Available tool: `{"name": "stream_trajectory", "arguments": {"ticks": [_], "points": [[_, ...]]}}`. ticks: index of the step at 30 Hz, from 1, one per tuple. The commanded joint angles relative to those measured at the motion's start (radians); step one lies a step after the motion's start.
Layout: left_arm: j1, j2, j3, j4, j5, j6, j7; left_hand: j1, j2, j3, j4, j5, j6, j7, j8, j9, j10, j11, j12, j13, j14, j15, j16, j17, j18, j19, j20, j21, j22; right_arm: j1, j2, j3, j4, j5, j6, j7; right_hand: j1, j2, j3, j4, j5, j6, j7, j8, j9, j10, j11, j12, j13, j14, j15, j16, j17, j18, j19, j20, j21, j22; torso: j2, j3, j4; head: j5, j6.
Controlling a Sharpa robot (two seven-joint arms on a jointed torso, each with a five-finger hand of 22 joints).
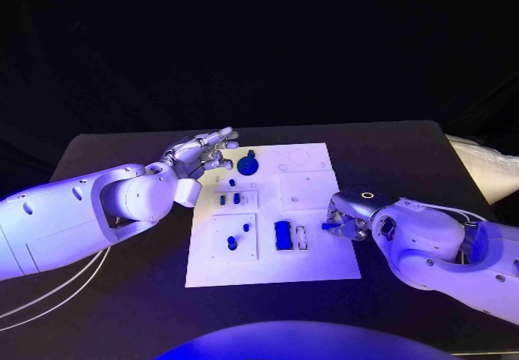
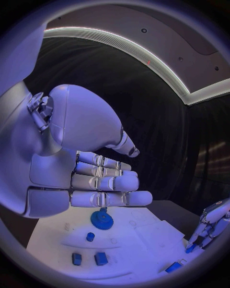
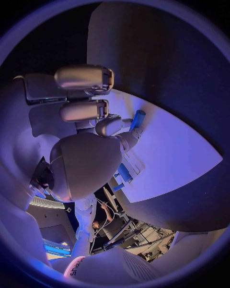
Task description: Assemble the parts on the task board
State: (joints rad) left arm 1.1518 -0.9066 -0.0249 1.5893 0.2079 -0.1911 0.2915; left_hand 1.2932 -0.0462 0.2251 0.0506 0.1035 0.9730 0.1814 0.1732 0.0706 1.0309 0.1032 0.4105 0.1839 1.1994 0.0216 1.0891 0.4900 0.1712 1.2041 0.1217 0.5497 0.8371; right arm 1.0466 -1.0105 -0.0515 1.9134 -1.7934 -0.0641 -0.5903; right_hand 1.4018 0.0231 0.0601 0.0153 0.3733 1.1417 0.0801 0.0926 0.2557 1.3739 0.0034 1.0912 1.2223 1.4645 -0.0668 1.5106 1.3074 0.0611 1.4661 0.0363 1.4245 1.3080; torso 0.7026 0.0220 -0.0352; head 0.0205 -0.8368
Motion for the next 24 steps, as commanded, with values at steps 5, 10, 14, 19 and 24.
{"name": "stream_trajectory", "arguments": {"ticks": [5,10,14,19,24], "points": [[-0.001,0.0,0.001,0.003,-0.006,0.019,0.004,0.0,0.0,-0.004,0.001,0.004,-0.005,-0.002,0.003,-0.002,-0.003,0.0,0.005,-0.001,-0.005,0.0,0.002,-0.001,0.011,-0.006,0.001,0.0,-0.001,-0.012,-0.005,-0.01,0.002,0.131,-0.091,-0.018,-0.07,-0.028,0.078,0.026,0.052,0.01,-0.006,0.001,0.002,0.02,-0.011,0.013,0.021,0.087,-0.009,0.009,0.17,-0.01,0.018,-0.007,0.009,0.027,0.001,0.0008,0.001,0.0,0.001],[-0.001,-0.001,0.001,0.004,-0.006,0.019,0.004,0.002,0.001,-0.004,0.0,0.005,-0.006,-0.002,0.004,-0.002,-0.005,0.0,0.006,-0.001,-0.006,0.001,0.002,-0.004,0.011,-0.006,0.001,0.0,-0.002,-0.012,-0.008,-0.01,0.017,0.2,-0.157,-0.018,-0.115,-0.047,0.127,0.05,0.093,0.012,-0.008,0.0,0.004,0.026,-0.012,0.018,0.026,0.087,-0.01,0.008,0.169,-0.01,0.019,-0.008,0.01,0.03,0.001,0.0001,0.0003,0.001,0.0],[-0.001,-0.001,0.001,0.005,-0.006,0.02,0.004,0.002,0.001,-0.004,0.0,0.005,-0.006,-0.002,0.004,-0.002,-0.005,0.0,0.006,-0.001,-0.006,0.001,0.002,-0.004,0.011,-0.006,0.001,0.0,-0.002,-0.011,-0.008,-0.01,0.028,0.245,-0.191,-0.019,-0.141,-0.066,0.165,0.061,0.096,0.016,-0.008,0.0,0.007,0.031,-0.013,0.023,0.031,0.087,-0.011,0.008,0.17,-0.01,0.02,-0.009,0.012,0.032,0.001,0.0004,0.0005,0.003,-0.002],[-0.001,-0.002,0.001,0.006,-0.006,0.019,0.004,0.002,0.001,-0.004,0.0,0.005,-0.006,-0.002,0.004,-0.002,-0.005,0.0,0.006,-0.001,-0.006,0.001,0.002,-0.004,0.011,-0.006,0.001,0.0,-0.002,-0.011,-0.004,-0.01,0.034,0.326,-0.215,-0.02,-0.166,-0.08,0.184,0.074,0.092,0.018,-0.009,0.001,0.009,0.035,-0.013,0.027,0.036,0.088,-0.011,0.009,0.171,-0.011,0.022,-0.009,0.013,0.035,0.001,0.0005,0.0001,0.005,-0.004],[-0.001,-0.002,0.001,0.007,-0.007,0.02,0.003,0.002,0.001,-0.004,0.0,0.005,-0.006,-0.002,0.004,-0.002,-0.005,0.0,0.006,-0.001,-0.006,0.001,0.002,-0.004,0.011,-0.006,0.001,0.0,-0.002,-0.011,0.005,-0.01,0.037,0.393,-0.221,-0.02,-0.188,-0.086,0.192,0.087,0.093,0.02,-0.008,0.001,0.011,0.038,-0.013,0.031,0.039,0.088,-0.011,0.01,0.174,-0.011,0.022,-0.009,0.014,0.036,0.0,-0.0001,0.0004,0.007,-0.007]]}}
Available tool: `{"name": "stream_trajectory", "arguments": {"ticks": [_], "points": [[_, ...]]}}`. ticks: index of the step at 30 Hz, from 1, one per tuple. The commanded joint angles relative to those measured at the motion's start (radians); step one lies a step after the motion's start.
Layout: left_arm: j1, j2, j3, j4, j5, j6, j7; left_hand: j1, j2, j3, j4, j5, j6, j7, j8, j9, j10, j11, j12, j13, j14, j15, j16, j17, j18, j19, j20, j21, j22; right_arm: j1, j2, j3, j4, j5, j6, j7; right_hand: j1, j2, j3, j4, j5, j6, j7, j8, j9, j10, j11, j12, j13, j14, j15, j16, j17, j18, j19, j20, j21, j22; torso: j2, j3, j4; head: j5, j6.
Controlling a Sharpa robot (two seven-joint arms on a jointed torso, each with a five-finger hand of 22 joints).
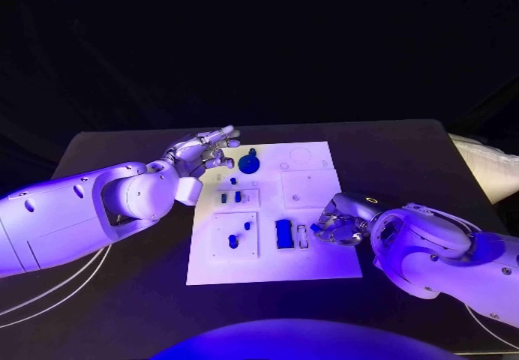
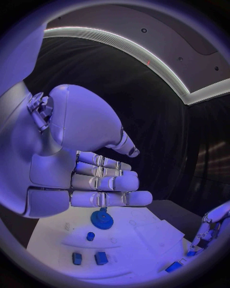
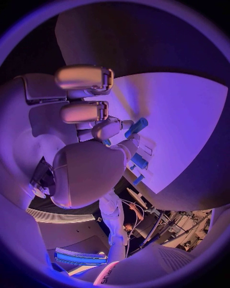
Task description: Assemble the parts on the task board
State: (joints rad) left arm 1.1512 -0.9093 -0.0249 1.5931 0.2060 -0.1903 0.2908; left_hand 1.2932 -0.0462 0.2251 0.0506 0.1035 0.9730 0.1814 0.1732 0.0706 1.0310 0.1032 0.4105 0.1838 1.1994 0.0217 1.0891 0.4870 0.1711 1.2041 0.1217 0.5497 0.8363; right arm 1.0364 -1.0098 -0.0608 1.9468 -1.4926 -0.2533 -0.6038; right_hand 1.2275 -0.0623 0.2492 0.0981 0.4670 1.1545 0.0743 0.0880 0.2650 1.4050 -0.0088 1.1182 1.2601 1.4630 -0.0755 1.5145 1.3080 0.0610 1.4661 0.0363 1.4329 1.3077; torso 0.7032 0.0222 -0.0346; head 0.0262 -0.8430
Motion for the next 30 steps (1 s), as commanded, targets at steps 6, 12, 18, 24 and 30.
{"name": "stream_trajectory", "arguments": {"ticks": [6,12,18,24,30], "points": [[0.0,0.0,0.001,0.005,-0.006,0.02,0.003,0.002,0.001,-0.004,0.0,0.005,-0.006,-0.002,0.004,-0.002,-0.005,0.0,0.006,-0.001,-0.006,0.001,0.002,-0.001,0.011,-0.006,0.001,0.0,-0.001,-0.001,0.02,0.0,-0.001,0.108,-0.023,-0.007,-0.037,-0.006,0.005,0.017,0.004,0.01,-0.003,0.007,0.004,0.014,-0.001,0.019,0.013,0.09,-0.002,0.007,0.175,-0.012,0.023,-0.009,0.007,0.039,-0.001,-0.0004,-0.0005,0.001,-0.002],[0.0,0.0,0.001,0.006,-0.007,0.02,0.002,0.003,0.001,-0.004,0.0,0.005,-0.007,-0.002,0.005,-0.002,-0.006,0.0,0.007,-0.001,-0.007,0.001,0.001,-0.004,0.011,-0.007,0.002,0.0,-0.001,-0.001,0.037,0.0,-0.009,0.111,-0.014,-0.008,-0.052,-0.008,0.005,0.026,0.003,0.017,-0.006,0.011,0.007,0.022,-0.003,0.033,0.023,0.09,-0.004,0.007,0.175,-0.012,0.025,-0.01,0.009,0.042,0.0,-0.0003,0.0006,0.0,-0.004],[0.0,0.001,0.001,0.007,-0.007,0.02,0.002,0.003,0.001,-0.004,-0.001,0.005,-0.007,-0.002,0.005,-0.002,-0.006,0.0,0.007,-0.001,-0.008,0.001,0.001,-0.005,0.011,-0.007,0.002,0.0,-0.001,-0.001,0.05,0.0,-0.016,0.112,-0.015,-0.01,-0.063,-0.01,0.004,0.032,-0.006,0.022,-0.009,0.014,0.011,0.026,-0.005,0.037,0.026,0.091,-0.005,0.008,0.176,-0.013,0.026,-0.012,0.01,0.044,0.0,0.0004,0.0003,0.001,-0.004],[0.0,0.001,0.001,0.008,-0.008,0.02,0.001,0.003,0.001,-0.004,-0.001,0.005,-0.007,-0.002,0.005,-0.002,-0.006,0.0,0.007,-0.001,-0.008,0.001,0.001,-0.005,0.011,-0.007,0.002,0.0,-0.001,-0.001,0.057,0.0,-0.022,0.112,0.009,-0.012,-0.086,-0.007,0.0,0.047,-0.014,0.027,-0.011,0.018,0.017,0.029,-0.007,0.037,0.027,0.091,-0.007,0.008,0.176,-0.013,0.026,-0.013,0.011,0.045,0.0,0.0004,-0.0009,0.004,-0.006],[0.0,0.001,0.001,0.008,-0.008,0.022,-0.001,0.003,0.001,-0.004,-0.001,0.005,-0.007,-0.002,0.005,-0.002,-0.006,0.0,0.007,-0.001,-0.008,0.001,0.001,-0.005,0.011,-0.007,0.002,0.0,-0.001,-0.001,0.061,0.0,-0.024,0.112,0.05,-0.012,-0.115,0.003,-0.004,0.067,-0.03,0.037,-0.016,0.025,0.025,0.039,-0.011,0.049,0.036,0.09,-0.01,0.006,0.173,-0.013,0.027,-0.015,0.012,0.048,-0.001,0.0005,-0.0017,0.006,-0.008]]}}
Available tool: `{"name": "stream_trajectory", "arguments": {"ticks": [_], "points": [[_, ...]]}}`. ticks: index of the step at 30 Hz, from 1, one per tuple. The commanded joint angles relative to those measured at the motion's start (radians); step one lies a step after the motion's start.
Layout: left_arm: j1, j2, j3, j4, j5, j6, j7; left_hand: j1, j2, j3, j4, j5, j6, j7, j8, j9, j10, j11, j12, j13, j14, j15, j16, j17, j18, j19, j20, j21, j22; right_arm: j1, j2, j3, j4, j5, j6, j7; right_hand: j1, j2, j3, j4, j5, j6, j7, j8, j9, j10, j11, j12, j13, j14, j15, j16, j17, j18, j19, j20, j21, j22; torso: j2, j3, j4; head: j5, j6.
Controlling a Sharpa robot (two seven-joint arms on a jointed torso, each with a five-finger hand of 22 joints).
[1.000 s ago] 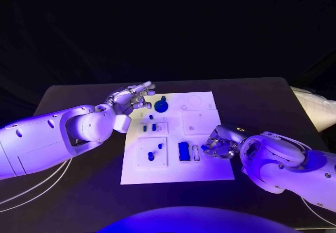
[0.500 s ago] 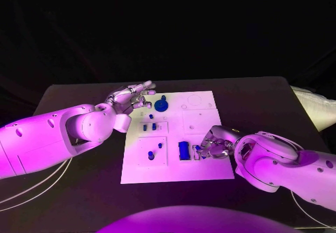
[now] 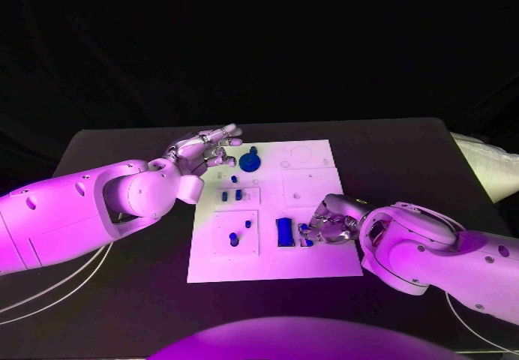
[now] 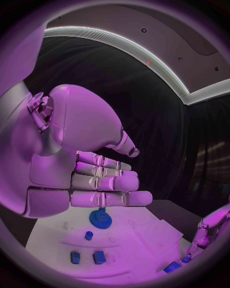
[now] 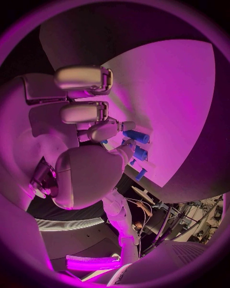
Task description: Assemble the parts on the task board
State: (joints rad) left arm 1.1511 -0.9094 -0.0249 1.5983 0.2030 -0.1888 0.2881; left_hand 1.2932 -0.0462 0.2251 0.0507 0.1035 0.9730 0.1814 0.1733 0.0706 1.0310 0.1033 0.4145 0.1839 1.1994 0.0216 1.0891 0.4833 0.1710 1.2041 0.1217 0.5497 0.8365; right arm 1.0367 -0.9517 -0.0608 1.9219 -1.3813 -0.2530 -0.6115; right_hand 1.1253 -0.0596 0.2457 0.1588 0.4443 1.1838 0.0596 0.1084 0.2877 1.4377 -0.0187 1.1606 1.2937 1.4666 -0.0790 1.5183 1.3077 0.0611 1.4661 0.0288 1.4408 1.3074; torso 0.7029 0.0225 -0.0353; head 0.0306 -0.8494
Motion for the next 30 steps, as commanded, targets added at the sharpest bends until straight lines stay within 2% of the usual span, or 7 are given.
{"name": "stream_trajectory", "arguments": {"ticks": [1,8,20,30], "points": [[0.0,0.001,0.001,0.003,-0.005,0.021,0.001,0.004,0.001,-0.004,-0.001,0.005,-0.007,-0.001,0.005,-0.002,-0.007,0.0,0.003,-0.001,-0.008,0.001,0.001,-0.002,0.011,-0.007,0.002,0.0,-0.002,-0.001,0.004,0.0,0.001,0.001,0.054,-0.004,-0.015,0.0,-0.001,0.007,-0.009,0.009,-0.003,0.006,0.003,0.008,-0.002,0.008,0.003,0.087,-0.007,0.002,0.174,-0.014,0.028,-0.007,0.005,0.05,-0.001,0.0003,-0.0011,0.002,-0.002],[0.0,0.002,0.001,0.003,-0.005,0.023,0.0,0.004,0.001,-0.004,-0.001,0.005,-0.007,-0.001,0.005,-0.002,-0.007,0.0,0.003,-0.001,-0.008,0.001,0.001,-0.002,0.011,-0.007,0.002,0.0,-0.002,-0.001,0.007,0.0,0.001,0.001,0.061,-0.003,-0.028,0.001,-0.006,0.015,-0.016,0.015,-0.006,0.01,0.009,0.014,-0.005,0.014,0.007,0.087,-0.01,0.003,0.175,-0.015,0.03,-0.009,0.007,0.054,-0.001,-0.0006,-0.0005,0.005,-0.004],[0.0,0.001,0.001,0.003,-0.008,0.025,-0.003,0.004,0.001,-0.004,-0.001,0.005,-0.007,-0.001,0.005,-0.002,-0.007,0.0,0.003,-0.001,-0.008,0.001,0.001,-0.002,0.011,-0.007,0.002,0.0,-0.002,-0.001,0.009,0.0,0.0,-0.011,0.032,-0.001,-0.062,-0.012,-0.035,0.031,-0.029,0.017,-0.006,0.012,0.016,0.018,-0.005,0.015,0.01,0.087,-0.01,0.004,0.177,-0.015,0.03,-0.011,0.008,0.055,0.0,0.0001,-0.0004,0.007,-0.004],[0.0,0.001,0.001,0.003,-0.009,0.026,-0.004,0.003,0.001,-0.005,-0.001,0.005,-0.008,-0.001,0.005,-0.002,-0.008,0.001,0.004,-0.002,-0.01,0.001,0.0,-0.004,0.011,-0.007,0.002,0.0,-0.002,-0.001,0.012,0.0,0.006,-0.007,-0.003,0.004,-0.07,0.009,-0.046,0.042,-0.032,0.037,-0.015,0.027,0.027,0.031,-0.012,0.056,0.041,0.088,-0.015,0.005,0.179,-0.015,0.031,-0.014,0.009,0.057,-0.001,0.0003,-0.0008,0.009,-0.004]]}}
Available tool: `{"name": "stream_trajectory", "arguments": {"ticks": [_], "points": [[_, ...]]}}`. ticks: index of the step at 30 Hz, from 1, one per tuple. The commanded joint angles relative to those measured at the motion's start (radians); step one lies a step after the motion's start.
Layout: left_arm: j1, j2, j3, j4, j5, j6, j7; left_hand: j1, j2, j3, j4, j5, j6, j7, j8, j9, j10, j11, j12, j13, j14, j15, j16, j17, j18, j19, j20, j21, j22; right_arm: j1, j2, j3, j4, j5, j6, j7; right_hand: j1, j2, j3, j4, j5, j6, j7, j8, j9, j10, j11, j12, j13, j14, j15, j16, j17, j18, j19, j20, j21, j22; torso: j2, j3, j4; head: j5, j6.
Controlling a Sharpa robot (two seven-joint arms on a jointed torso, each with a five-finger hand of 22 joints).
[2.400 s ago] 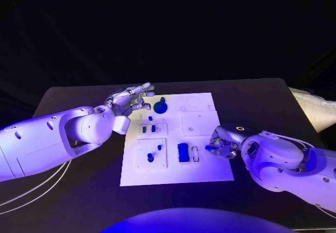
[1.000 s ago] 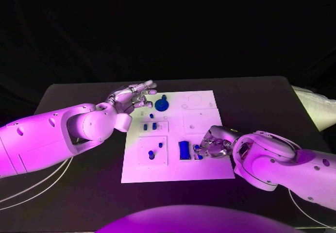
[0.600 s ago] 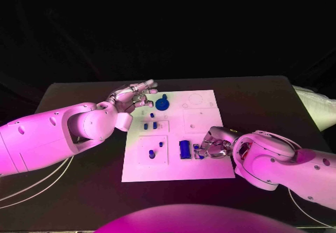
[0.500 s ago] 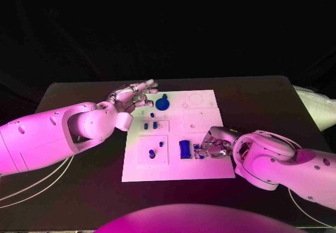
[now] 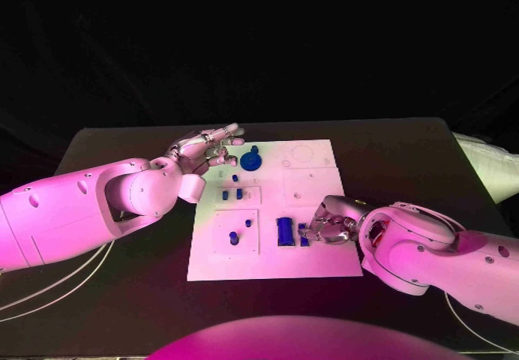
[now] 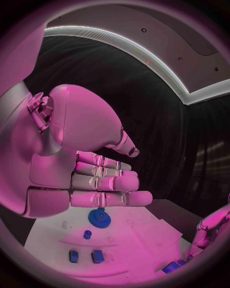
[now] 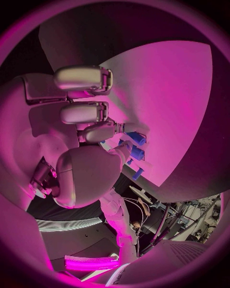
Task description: Assemble the parts on the task board
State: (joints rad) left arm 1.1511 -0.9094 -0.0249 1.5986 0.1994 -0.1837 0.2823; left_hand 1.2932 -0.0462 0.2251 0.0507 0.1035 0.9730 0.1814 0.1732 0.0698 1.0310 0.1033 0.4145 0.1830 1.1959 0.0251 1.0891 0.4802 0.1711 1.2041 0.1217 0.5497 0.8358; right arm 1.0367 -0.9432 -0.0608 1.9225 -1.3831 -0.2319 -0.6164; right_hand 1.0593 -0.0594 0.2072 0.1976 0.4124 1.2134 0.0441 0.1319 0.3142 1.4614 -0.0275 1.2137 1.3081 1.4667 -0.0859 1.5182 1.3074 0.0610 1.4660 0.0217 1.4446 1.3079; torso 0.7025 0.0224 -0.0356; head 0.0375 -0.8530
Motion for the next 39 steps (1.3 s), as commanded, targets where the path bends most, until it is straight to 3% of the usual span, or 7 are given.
{"name": "stream_trajectory", "arguments": {"ticks": [1,7,13,20,27,34,39], "points": [[0.0,0.001,0.001,0.002,-0.005,0.021,0.002,0.003,0.001,-0.005,-0.001,0.005,-0.008,-0.001,0.005,-0.001,-0.008,0.001,0.004,-0.001,-0.006,-0.002,0.0,-0.001,0.011,-0.007,0.002,0.0,-0.001,-0.001,0.003,0.0,0.006,-0.004,-0.026,0.009,-0.007,0.01,-0.01,0.006,0.0,0.008,0.0,0.005,0.002,0.008,-0.003,0.004,0.028,0.088,-0.009,0.005,0.179,-0.015,0.031,-0.008,0.005,0.056,0.0,0.0004,-0.0005,0.002,0.0],[0.0,0.002,0.001,0.002,-0.005,0.022,0.002,0.003,0.001,-0.005,-0.001,0.005,-0.008,-0.001,0.005,-0.001,-0.008,0.001,0.004,-0.001,-0.006,-0.002,0.0,-0.001,0.011,-0.007,0.002,0.0,-0.001,-0.001,-0.006,0.0,0.007,-0.008,-0.02,0.009,-0.025,-0.007,-0.054,0.018,0.0,0.005,-0.001,0.01,0.01,0.009,-0.005,0.009,0.037,0.087,-0.011,0.003,0.177,-0.014,0.03,-0.011,0.003,0.053,0.0,0.0004,-0.0004,0.001,0.001],[0.0,0.001,0.001,0.0,-0.006,0.024,0.001,0.003,0.001,-0.005,-0.001,0.005,-0.008,-0.001,0.005,-0.001,-0.008,0.001,0.004,-0.001,-0.006,-0.002,0.0,-0.001,0.011,-0.007,0.002,0.0,-0.001,-0.001,-0.024,0.0,0.018,-0.013,-0.009,0.017,0.052,-0.02,-0.089,-0.037,-0.149,-0.006,0.001,0.013,0.02,0.004,-0.003,0.001,0.039,0.087,-0.009,0.002,0.175,-0.013,0.027,-0.012,-0.002,0.048,0.001,0.0023,-0.002,0.004,0.004],[0.0,0.001,0.001,-0.002,-0.009,0.026,0.001,0.003,0.001,-0.005,-0.001,0.005,-0.008,-0.001,0.005,-0.001,-0.008,0.001,0.004,-0.001,-0.006,-0.002,0.0,-0.001,0.011,-0.007,0.002,0.0,-0.001,-0.002,-0.05,0.0,0.027,-0.008,0.023,0.031,0.106,-0.024,-0.128,-0.074,-0.257,-0.014,0.004,0.017,0.028,-0.001,0.0,-0.009,0.04,0.087,-0.007,0.003,0.177,-0.013,0.025,-0.009,-0.004,0.046,0.0,0.0012,-0.0011,0.002,0.002],[0.0,0.002,0.001,-0.005,-0.009,0.027,0.001,0.003,0.001,-0.005,-0.001,0.005,-0.008,-0.001,0.005,-0.001,-0.008,0.001,0.004,-0.001,-0.006,-0.002,0.0,-0.001,0.011,-0.007,0.002,0.0,-0.001,-0.003,-0.051,0.0,0.025,-0.002,0.021,0.035,0.108,-0.011,-0.141,-0.073,-0.27,-0.015,0.004,0.018,0.031,0.0,0.001,-0.009,0.042,0.087,-0.006,0.003,0.178,-0.013,0.026,-0.009,-0.003,0.048,0.0,0.0009,-0.0002,-0.003,0.005],[-0.001,0.003,0.001,-0.006,-0.01,0.028,0.001,0.003,0.001,-0.005,-0.001,0.005,-0.008,-0.001,0.005,-0.001,-0.008,0.001,0.004,-0.001,-0.006,-0.002,0.0,-0.001,0.011,-0.007,0.002,0.0,-0.001,-0.004,-0.039,0.0,0.016,0.005,0.015,0.032,0.094,0.011,-0.163,-0.056,-0.252,-0.016,0.004,0.02,0.033,0.002,0.0,-0.008,0.045,0.087,-0.006,0.004,0.179,-0.013,0.027,-0.008,-0.003,0.049,0.001,0.0003,0.0005,-0.004,0.006],[-0.001,0.003,0.0,-0.006,-0.01,0.028,0.0,0.003,0.001,-0.005,-0.001,0.005,-0.008,-0.001,0.005,-0.001,-0.008,0.001,0.004,-0.001,-0.006,-0.002,0.0,-0.001,0.011,-0.007,0.002,0.0,-0.001,-0.005,-0.029,0.0,0.012,0.011,0.026,0.031,0.091,0.014,-0.169,-0.052,-0.248,-0.016,0.004,0.021,0.034,0.002,0.001,-0.008,0.046,0.087,-0.006,0.004,0.179,-0.013,0.027,-0.008,-0.002,0.05,0.001,-0.0002,0.0008,-0.004,0.004]]}}
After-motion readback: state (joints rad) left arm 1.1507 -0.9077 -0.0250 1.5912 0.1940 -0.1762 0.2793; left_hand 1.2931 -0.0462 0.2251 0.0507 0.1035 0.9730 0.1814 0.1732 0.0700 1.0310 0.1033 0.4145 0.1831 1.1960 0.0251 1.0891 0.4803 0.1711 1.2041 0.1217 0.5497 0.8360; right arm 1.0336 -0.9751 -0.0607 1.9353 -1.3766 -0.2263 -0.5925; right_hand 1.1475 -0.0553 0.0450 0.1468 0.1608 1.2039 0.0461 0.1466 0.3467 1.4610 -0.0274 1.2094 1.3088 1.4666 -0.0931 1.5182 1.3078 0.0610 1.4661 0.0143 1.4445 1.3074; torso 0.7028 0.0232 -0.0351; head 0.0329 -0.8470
